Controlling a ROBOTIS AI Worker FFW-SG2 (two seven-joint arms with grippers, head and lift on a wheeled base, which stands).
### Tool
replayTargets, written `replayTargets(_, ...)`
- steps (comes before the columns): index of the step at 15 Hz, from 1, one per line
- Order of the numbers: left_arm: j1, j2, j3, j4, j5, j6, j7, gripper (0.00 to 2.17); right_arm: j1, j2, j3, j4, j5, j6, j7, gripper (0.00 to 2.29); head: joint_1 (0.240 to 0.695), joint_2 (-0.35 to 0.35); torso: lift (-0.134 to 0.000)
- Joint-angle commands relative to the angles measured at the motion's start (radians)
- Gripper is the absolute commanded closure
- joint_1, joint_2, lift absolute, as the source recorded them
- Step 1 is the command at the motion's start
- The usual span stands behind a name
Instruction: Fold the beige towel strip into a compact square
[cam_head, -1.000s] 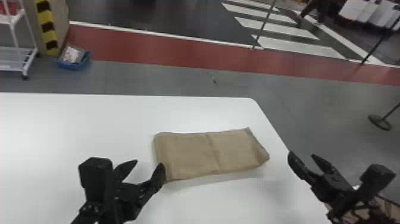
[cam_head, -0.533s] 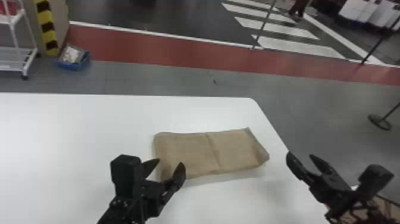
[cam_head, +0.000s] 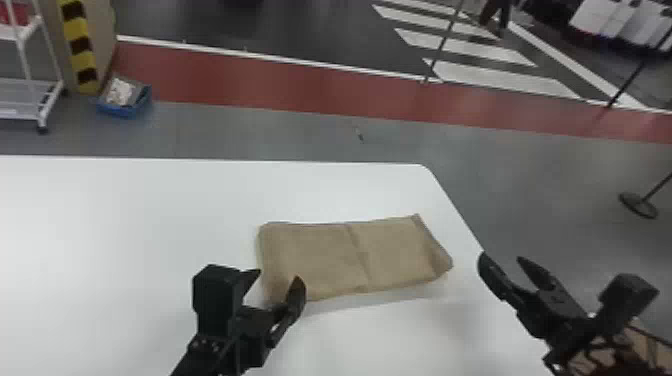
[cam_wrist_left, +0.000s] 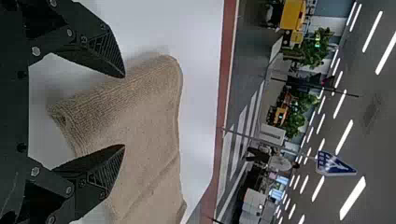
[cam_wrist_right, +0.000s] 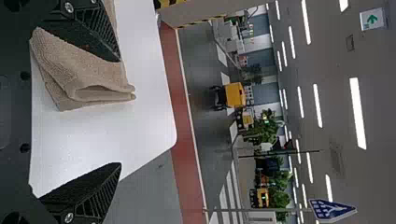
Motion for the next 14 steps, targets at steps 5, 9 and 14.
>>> replayTargets(5, 0.003, -0.004, -0.018, 0.018, -0.001, 0.005, -0.004, 0.58, -0.007, 0.000, 0.001, 0.002, 0.003, -0.001, 0.000, 0.09, 0.695, -0.350, -0.124)
replayTargets(9, 0.003, -0.006, -0.020, 0.033, -0.001, 0.005, -0.007, 0.58, -0.013, 0.000, 0.008, 0.007, 0.002, -0.001, 0.000, 0.09, 0.695, -0.350, -0.124)
replayTargets(14, 0.000, -0.003, -0.018, 0.043, -0.006, 0.012, -0.001, 0.92, -0.023, 0.000, 0.021, 0.005, 0.002, -0.001, -0.002, 0.09, 0.695, -0.350, -0.124)
